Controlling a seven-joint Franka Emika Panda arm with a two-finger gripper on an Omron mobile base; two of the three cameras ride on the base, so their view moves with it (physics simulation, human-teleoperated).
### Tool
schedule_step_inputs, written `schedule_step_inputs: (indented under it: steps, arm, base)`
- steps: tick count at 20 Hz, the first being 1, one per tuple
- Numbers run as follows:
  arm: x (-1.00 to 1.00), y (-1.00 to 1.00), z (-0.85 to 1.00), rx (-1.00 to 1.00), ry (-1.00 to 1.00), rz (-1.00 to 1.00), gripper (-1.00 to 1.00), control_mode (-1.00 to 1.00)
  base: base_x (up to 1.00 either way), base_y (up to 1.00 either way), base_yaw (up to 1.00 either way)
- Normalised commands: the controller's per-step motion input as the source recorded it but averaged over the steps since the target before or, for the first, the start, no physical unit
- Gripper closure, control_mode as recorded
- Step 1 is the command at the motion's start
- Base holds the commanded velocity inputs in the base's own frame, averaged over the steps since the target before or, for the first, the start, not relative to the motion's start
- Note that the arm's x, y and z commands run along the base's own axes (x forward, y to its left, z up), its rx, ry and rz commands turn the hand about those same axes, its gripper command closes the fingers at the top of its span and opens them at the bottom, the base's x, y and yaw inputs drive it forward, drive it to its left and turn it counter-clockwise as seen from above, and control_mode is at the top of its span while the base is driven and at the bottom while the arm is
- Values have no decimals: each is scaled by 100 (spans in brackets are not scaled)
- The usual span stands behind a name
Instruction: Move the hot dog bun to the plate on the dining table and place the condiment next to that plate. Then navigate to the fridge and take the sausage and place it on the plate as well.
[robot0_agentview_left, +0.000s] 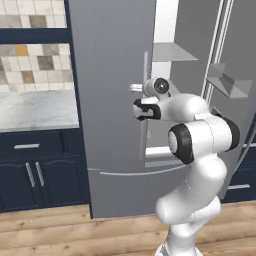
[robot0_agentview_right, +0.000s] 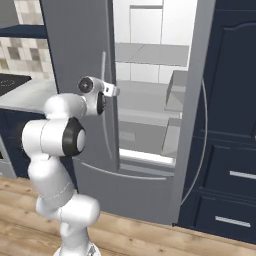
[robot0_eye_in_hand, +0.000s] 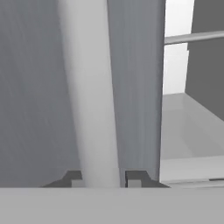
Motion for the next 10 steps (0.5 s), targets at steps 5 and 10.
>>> schedule_step_inputs:
  steps: [5, 10]
  arm:
    - [-85, 56, 0, 0, -2, 0, 100, -100]
    - [-78, 72, 0, 0, 0, -1, 100, -100]
  base:
    - [0, 0, 0]
    - [0, 0, 0]
